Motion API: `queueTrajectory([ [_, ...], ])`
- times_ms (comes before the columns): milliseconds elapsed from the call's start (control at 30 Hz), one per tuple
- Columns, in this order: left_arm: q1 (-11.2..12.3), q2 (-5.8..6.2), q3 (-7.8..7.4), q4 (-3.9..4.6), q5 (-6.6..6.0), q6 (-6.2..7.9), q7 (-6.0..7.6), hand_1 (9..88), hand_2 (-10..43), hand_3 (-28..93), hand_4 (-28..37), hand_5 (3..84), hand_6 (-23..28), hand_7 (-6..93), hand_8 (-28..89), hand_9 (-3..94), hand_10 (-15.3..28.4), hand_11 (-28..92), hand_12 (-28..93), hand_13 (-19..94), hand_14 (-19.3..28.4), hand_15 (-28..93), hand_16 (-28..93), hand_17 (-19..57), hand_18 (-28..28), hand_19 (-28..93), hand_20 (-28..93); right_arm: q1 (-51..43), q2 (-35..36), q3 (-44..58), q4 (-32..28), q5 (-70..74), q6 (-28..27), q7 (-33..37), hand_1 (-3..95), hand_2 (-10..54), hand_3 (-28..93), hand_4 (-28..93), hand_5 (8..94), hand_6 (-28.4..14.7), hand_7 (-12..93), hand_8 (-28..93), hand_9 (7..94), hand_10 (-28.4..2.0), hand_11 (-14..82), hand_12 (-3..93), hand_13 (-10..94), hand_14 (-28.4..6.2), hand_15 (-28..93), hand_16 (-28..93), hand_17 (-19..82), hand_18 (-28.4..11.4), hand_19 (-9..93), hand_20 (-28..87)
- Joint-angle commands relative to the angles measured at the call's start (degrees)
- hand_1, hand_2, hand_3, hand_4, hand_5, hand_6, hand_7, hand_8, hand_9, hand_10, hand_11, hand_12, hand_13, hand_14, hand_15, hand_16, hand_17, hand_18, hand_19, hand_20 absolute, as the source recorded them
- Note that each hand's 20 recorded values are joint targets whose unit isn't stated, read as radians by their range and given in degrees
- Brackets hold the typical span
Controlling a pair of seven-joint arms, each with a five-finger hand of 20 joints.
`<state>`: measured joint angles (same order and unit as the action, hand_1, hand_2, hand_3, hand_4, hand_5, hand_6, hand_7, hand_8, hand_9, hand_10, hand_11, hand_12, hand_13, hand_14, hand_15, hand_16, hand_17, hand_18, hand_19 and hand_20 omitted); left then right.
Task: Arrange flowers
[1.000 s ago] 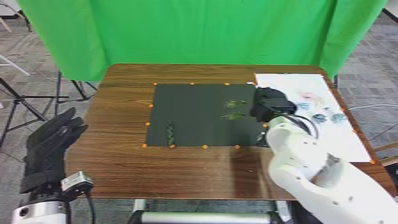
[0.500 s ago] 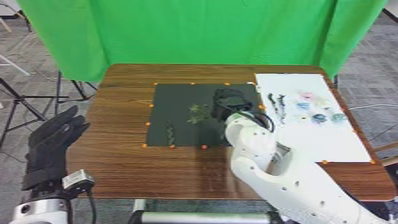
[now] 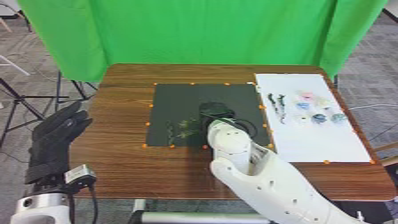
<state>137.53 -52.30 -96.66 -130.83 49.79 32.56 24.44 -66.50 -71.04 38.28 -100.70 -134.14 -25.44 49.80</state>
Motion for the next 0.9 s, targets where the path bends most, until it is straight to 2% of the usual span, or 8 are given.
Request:
queueTrajectory([
  [33,-0.01,-0.17,0.13,0.02,0.84,-0.62,-0.72,25.5,5.8,84,-19.9,39.9,10.4,15.8,-11,34.3,19.7,36,6,23,26.5,63,-17,-9.2,21.0,59,2,1.23,-3.3,-0.52,0.76,-0.99,-3.4,1.37,45.8,-5.0,74,-25,87.2,-5.1,21,16,91.9,-10.4,44.2,25.3,94,-1.0,66,24,70,-14.6,93,17],
  [100,-0.14,-0.25,0.08,0.05,0.83,-0.61,-0.78,25.6,5.8,84,-19.8,39.9,10.4,15.9,-11,34.2,19.7,36,6,23,26.5,63,-17,-9.2,21.0,59,2,1.9,-3.5,-0.76,0.85,-0.22,-3.08,1.95,43.4,-3.7,74,-25,87.7,-4.9,21,12,92.3,-10.6,43.4,25.4,94,-1.0,66,24,70,-14.6,93,17],
  [167,0.07,-0.22,-0.06,-0.01,0.91,-0.52,-0.75,25.6,5.9,84,-19.7,39.9,10.4,15.9,-11,34.2,19.7,36,6,23,26.5,63,-17,-9.2,21.0,59,2,2.55,-3.34,-1.44,0.78,-0.34,-2.71,2.53,40.5,-2.3,75,-23,88.2,-4.6,23,-1,92.6,-10.7,43.0,25.4,94,-1.1,66,24,70,-14.6,93,17],
  [233,0.29,-0.19,-0.04,-0.11,0.72,-0.29,-0.49,25.8,5.9,84,-19.7,39.9,10.4,15.9,-11,34.2,19.8,36,6,23,26.5,63,-17,-9.2,21.0,59,2,2.55,-3.68,-0.95,0.76,-0.52,-3.72,2.46,38.8,-0.7,74,-23,88.6,-4.6,24,-7,93.1,-10.8,42.6,25.2,94,-1.3,66,24,70,-14.7,93,17],
  [267,0.3,-0.2,-0.14,-0.12,0.88,-0.49,-0.79,25.7,5.9,84,-19.5,39.9,10.4,15.9,-11,34.2,19.7,36,6,23,26.5,63,-17,-9.2,21.0,59,2,2.73,-3.9,-0.89,1.0,-0.34,-3.9,2.93,38.4,0.0,73,-23,88.8,-4.5,24,-7,93.3,-10.8,42.3,25.1,94,-1.3,66,23,71,-14.7,93,17],
  [567,0.04,-0.16,-0.03,-0.01,0.99,-0.52,-0.66,25.9,5.7,84,-19.1,39.9,10.4,15.9,-11,34.2,19.7,36,6,23,26.4,63,-17,-9.2,21.0,59,2,2.75,-4.13,-0.8,1.78,-1.06,-5.19,3.14,38.4,2.2,72,-22,92.2,-4.1,22,-8,93.7,-10.7,45.2,22.8,94,-1.5,69,19,72,-15.1,93,17],
  [900,-0.74,-0.26,0.55,0.36,1.13,-1.03,-0.91,25.9,5.4,84,-19.1,39.9,10.4,15.9,-11,34.0,19.6,36,6,23,26.4,63,-17,-9.2,21.0,59,2,3.02,-3.52,-2.98,1.75,-4.61,-6.52,1.35,38.0,0.8,73,-22,90.4,-3.8,23,-7,93.7,-11.0,43.6,22.9,94,-1.4,68,19,71,-14.8,93,17],
])
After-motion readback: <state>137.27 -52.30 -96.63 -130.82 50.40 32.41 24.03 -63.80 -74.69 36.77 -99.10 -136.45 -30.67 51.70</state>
